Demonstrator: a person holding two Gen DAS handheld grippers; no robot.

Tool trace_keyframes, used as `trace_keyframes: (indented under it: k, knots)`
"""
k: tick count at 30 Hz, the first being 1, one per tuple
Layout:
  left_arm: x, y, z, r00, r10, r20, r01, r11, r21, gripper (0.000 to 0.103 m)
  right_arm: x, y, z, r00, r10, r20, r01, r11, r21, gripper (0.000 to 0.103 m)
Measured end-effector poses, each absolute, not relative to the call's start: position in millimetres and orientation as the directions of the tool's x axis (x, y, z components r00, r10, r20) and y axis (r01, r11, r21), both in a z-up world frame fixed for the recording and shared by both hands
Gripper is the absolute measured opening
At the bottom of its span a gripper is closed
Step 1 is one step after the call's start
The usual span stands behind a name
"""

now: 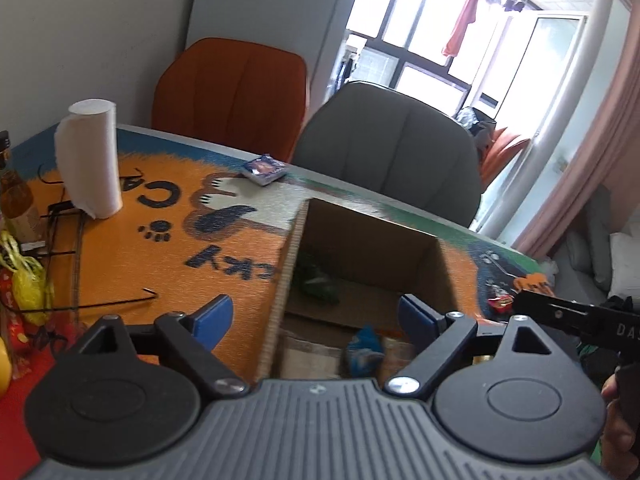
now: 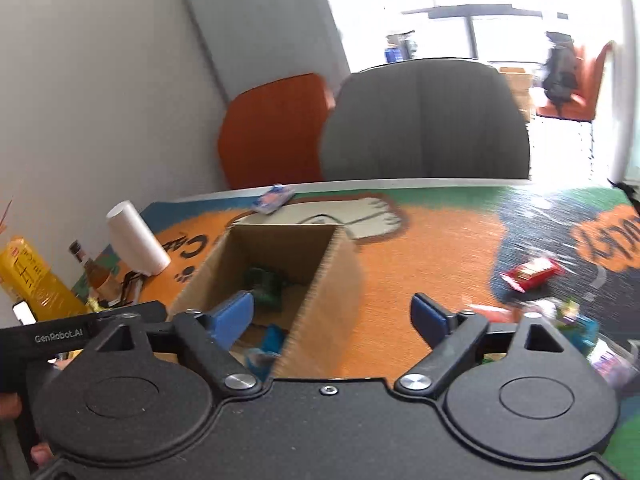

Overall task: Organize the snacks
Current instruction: 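Carry both snacks over the box and release them inside, then grasp the sausage stick with the left gripper while the right grasps the purple pack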

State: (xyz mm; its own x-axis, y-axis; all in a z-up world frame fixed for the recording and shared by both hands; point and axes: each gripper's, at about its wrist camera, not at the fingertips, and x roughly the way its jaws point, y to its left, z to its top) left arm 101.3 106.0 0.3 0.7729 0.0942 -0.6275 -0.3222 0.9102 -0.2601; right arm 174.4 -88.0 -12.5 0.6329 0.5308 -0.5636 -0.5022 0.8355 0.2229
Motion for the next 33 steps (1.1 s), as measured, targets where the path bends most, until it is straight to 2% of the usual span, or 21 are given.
trace_keyframes:
  k: [10,18,30,33]
  knots:
    - [109,35,1,0.789,0.03,-0.614,-0.243,0.933,-0.266,0.089,164,-172,-14,0.689,0.469,-0.553,-0.409,0.881,0.237,0.099]
    - [113,-16,-5,0.805,-0.022,-0.593,-0.181,0.943,-0.281,0.089,164,-227,-27,0.702,0.456,-0.547,-0.359,0.89,0.281,0.099]
    - [123,-83,-26,0.772,-0.069,-0.632,-0.145,0.949,-0.28,0.086,173,-283,-49,0.686,0.438,-0.581,-0.287,0.897,0.337,0.097]
    - [128,-96,-34,0.761,-0.081,-0.644,-0.137,0.95,-0.281,0.083,176,-293,-57,0.681,0.43,-0.593,-0.261,0.899,0.352,0.095]
